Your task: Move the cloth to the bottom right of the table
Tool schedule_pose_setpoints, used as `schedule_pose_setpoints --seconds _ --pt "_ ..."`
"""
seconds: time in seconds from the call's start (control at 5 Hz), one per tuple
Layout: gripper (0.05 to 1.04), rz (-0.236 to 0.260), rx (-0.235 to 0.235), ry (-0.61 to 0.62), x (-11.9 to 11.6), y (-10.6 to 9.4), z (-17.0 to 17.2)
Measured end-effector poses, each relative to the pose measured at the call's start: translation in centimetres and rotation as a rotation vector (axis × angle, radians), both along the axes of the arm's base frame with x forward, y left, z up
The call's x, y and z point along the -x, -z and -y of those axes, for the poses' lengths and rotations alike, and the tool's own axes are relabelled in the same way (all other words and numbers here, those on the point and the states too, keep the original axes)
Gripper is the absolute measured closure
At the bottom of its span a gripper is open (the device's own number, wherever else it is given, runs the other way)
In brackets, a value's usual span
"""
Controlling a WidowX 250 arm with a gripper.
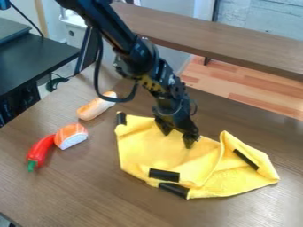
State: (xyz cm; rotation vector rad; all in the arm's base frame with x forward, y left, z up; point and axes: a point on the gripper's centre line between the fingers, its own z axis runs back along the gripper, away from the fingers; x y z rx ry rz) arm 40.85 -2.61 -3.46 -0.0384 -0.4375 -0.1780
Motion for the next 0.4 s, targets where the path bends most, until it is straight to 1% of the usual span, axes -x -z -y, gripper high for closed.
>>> schedule_pose_setpoints --seconds 0.4 --pt "0.084 -0.016 0.012 0.117 7.0 0.0 2.0"
